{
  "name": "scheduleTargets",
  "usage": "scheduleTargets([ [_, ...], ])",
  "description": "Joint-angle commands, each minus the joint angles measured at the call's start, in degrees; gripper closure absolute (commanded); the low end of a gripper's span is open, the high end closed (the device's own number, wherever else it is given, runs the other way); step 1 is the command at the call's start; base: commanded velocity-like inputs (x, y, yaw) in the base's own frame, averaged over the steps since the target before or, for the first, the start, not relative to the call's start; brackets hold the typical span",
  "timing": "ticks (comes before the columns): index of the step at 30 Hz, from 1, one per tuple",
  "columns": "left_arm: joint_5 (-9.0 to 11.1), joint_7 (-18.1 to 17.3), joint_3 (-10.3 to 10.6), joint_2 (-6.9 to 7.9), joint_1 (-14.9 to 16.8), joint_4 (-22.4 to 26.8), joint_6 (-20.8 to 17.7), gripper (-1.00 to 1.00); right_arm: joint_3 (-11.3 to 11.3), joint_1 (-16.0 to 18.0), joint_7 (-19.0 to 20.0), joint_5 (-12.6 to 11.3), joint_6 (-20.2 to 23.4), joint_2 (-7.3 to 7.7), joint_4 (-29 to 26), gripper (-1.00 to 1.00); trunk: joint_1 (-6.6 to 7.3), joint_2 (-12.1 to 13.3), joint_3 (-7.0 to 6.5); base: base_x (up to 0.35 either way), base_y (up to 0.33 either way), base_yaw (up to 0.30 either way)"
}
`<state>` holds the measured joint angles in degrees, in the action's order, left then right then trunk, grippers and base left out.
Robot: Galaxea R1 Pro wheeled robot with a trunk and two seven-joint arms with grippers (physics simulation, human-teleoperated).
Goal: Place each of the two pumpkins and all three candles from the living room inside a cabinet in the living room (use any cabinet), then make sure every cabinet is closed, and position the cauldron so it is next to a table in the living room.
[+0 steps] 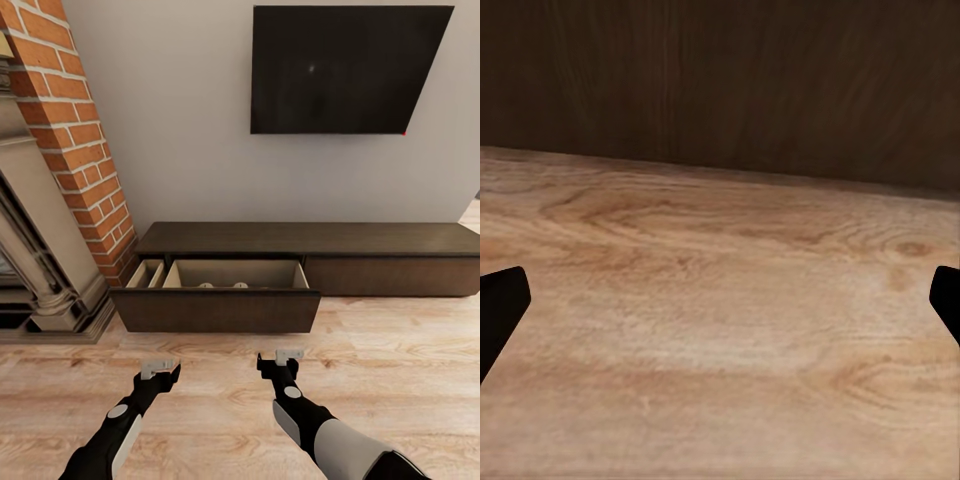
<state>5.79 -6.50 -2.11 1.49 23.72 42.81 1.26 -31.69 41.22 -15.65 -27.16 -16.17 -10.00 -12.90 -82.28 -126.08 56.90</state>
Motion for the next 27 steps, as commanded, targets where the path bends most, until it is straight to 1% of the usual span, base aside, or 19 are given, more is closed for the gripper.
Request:
scheduleTargets([
  [1,0.01,0.03,0.0,0.02,-0.03,0.0,0.05,-1.0,0.01,0.0,0.0,-0.01,0.0,0.0,0.01,-1.0,-0.23,-0.42,0.18,0.0,0.0,0.0],
  [6,-0.03,0.08,0.03,0.03,-0.53,0.0,1.53,-1.0,0.04,0.0,0.0,-0.06,0.0,0.0,0.09,-1.0,-1.32,-2.42,1.08,0.0,0.0,0.0],
  [9,0.0,0.13,0.01,0.01,-0.99,0.0,3.12,-1.0,0.06,0.0,0.0,-0.08,0.0,0.0,0.25,-1.0,-1.32,-2.42,1.08,0.0,0.0,0.0],
  [17,-0.14,0.38,0.07,-0.06,-1.15,-0.07,3.82,-1.0,0.13,0.0,0.02,-0.32,0.04,0.05,0.41,-1.0,-1.32,-2.42,1.08,0.016,0.0,0.0],
  [21,-0.09,0.55,0.02,-0.02,-1.15,-0.09,3.8,-1.0,0.23,0.0,0.04,-0.57,0.1,0.15,0.32,-1.0,-1.32,-2.42,1.08,0.23,0.0,0.0],
  [27,-0.08,0.64,0.0,0.0,-1.14,-0.15,3.83,-1.0,0.64,0.0,0.01,-0.74,-0.02,0.23,0.17,-1.0,-1.32,-2.42,1.08,0.315,0.0,0.0],
])
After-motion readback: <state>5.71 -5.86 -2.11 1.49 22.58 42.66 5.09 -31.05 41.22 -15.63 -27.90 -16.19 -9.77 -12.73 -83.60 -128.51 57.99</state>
